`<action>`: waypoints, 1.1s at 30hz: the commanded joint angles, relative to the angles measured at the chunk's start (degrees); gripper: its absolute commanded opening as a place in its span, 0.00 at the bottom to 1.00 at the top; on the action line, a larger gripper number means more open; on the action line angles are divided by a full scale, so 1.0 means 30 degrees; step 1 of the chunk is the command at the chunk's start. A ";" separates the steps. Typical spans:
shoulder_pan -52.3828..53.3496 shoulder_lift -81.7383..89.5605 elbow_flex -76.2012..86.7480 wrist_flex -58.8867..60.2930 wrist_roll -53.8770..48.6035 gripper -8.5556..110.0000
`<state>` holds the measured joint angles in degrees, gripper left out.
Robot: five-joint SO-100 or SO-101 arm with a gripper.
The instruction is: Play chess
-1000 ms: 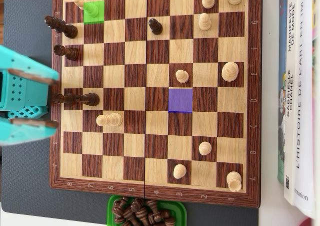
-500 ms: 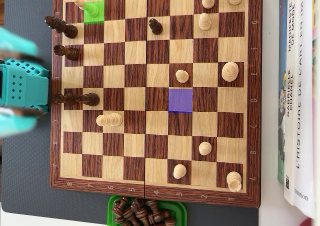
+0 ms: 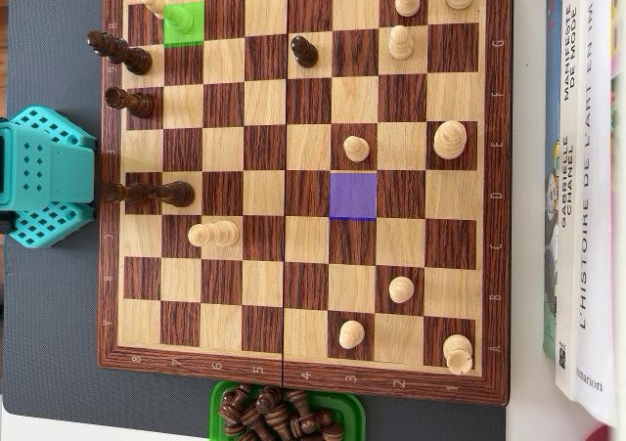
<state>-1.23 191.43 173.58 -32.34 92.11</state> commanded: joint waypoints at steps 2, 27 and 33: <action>-0.0029 0.0146 -0.0029 -0.1787 -0.0176 0.22; 0.0205 0.0176 0.2490 -1.6289 -0.0176 0.22; 0.0205 0.0176 0.2490 -1.8926 -0.0205 0.22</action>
<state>-0.88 192.39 179.82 -87.19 91.76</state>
